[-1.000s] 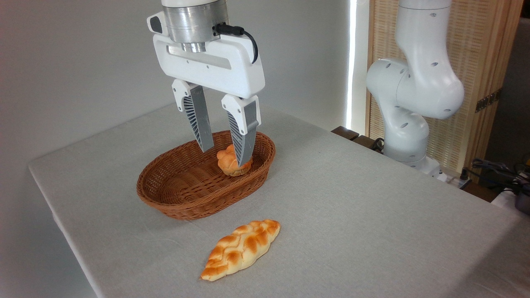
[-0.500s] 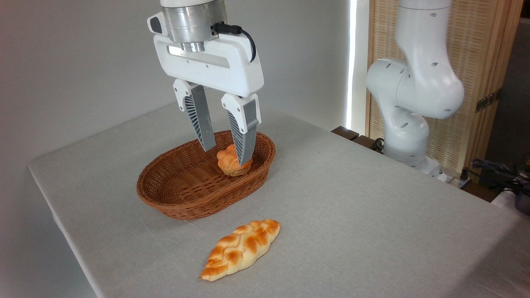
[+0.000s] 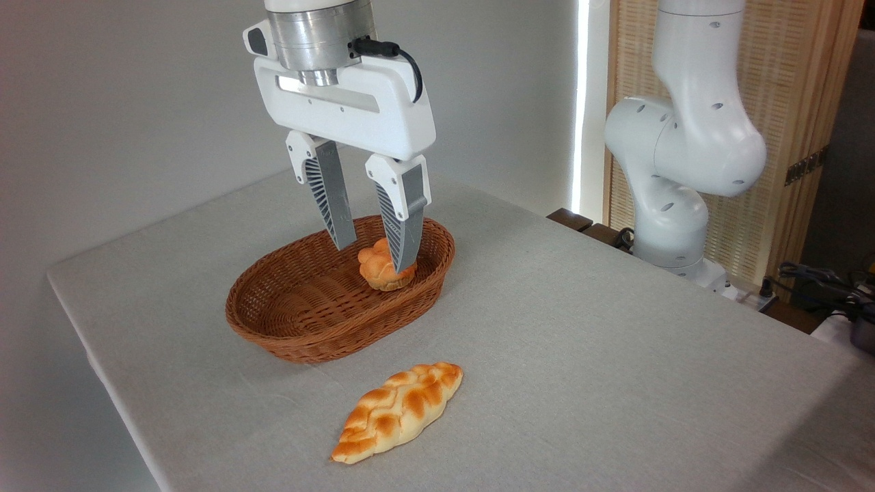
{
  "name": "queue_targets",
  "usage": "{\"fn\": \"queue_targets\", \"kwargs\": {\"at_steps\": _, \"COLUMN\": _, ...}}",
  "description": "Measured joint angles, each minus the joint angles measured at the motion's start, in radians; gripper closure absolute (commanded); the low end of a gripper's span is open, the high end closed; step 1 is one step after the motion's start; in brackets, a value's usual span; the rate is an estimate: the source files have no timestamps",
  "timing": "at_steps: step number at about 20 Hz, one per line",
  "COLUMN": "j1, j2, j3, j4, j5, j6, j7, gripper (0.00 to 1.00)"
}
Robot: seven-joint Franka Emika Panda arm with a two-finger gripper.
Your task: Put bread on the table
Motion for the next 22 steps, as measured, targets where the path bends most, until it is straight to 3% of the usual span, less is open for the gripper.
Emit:
{"fn": "queue_targets", "kwargs": {"at_steps": 17, "j1": 0.000, "j2": 0.002, "j3": -0.005, "j4": 0.000, "j5": 0.001, "j6": -0.009, "j7": 0.000, "gripper": 0.00}}
{"fn": "queue_targets", "kwargs": {"at_steps": 22, "j1": 0.005, "j2": 0.025, "j3": -0.034, "j4": 0.010, "j5": 0.001, "j6": -0.016, "j7": 0.000, "gripper": 0.00}}
